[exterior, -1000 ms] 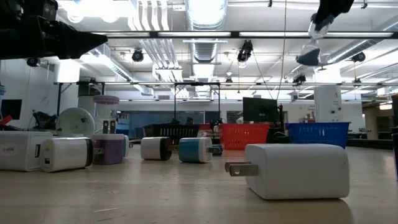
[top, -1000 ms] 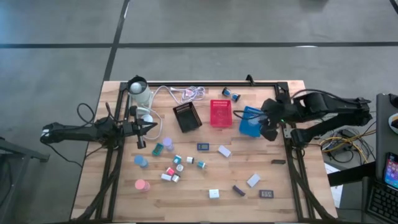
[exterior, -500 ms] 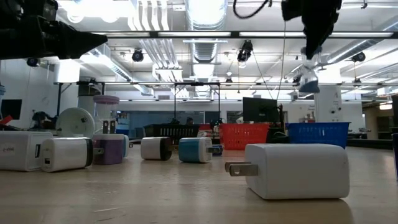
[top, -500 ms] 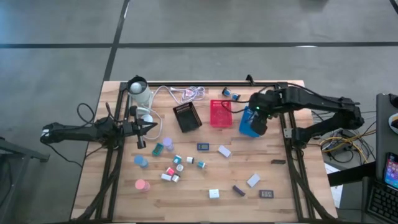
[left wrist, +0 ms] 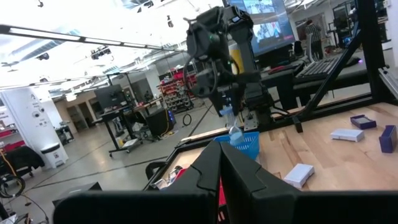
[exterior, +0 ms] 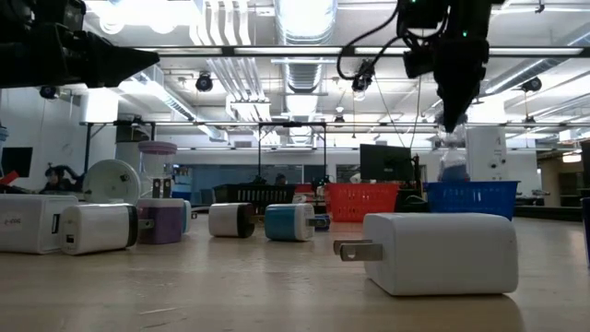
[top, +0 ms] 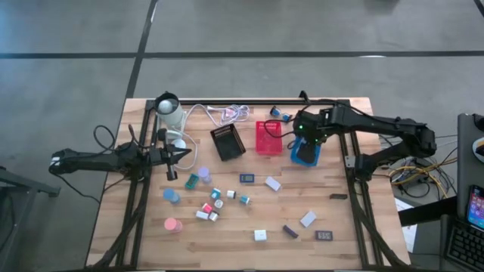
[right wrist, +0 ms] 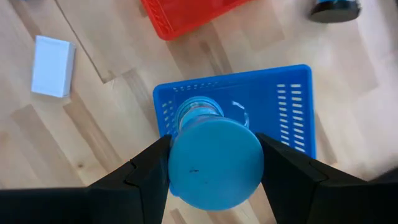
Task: Pick & Place Office items
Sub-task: Put the bottom light blue hourglass into the blue bin
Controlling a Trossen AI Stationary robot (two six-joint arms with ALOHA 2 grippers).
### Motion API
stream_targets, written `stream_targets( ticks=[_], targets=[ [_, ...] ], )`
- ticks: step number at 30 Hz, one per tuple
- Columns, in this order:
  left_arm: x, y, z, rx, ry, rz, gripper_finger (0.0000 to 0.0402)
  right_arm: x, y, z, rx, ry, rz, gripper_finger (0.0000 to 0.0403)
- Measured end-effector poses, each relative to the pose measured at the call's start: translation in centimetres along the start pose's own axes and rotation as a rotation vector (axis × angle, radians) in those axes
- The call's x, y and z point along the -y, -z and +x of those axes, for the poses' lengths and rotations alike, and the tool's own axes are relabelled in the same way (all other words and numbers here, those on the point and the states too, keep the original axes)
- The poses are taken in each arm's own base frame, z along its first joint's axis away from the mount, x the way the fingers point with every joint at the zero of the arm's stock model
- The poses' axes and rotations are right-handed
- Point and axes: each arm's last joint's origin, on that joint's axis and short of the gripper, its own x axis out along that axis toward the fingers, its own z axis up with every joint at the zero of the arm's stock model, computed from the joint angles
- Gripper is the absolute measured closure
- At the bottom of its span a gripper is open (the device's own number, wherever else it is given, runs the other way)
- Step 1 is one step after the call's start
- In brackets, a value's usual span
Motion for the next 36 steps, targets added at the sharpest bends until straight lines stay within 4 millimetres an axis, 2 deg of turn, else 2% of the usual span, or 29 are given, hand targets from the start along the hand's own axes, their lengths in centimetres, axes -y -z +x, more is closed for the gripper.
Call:
stream_targets(
  ticks=[9, 14, 24, 36],
  targets=[
    [0.0, 0.0, 0.0, 0.001, 0.0, 0.0, 0.0388, 1.2, 1.0, 3.2, -0.016, -0.018, 0.028, 0.02],
    [0.0, 0.0, 0.0, 0.001, 0.0, 0.0, 0.0388, 1.6, 1.2, 4.4, -0.007, -0.039, 0.04, 0.02],
    [0.0, 0.0, 0.0, 0.001, 0.0, 0.0, 0.0388, 2.0, 1.5, 5.6, 0.011, -0.077, 0.048, 0.02],
    [0.0, 0.0, 0.0, 0.001, 0.0, 0.0, 0.0388, 2.0, 1.5, 6.0, 0.003, -0.08, 0.049, 0.0199]
  ],
)
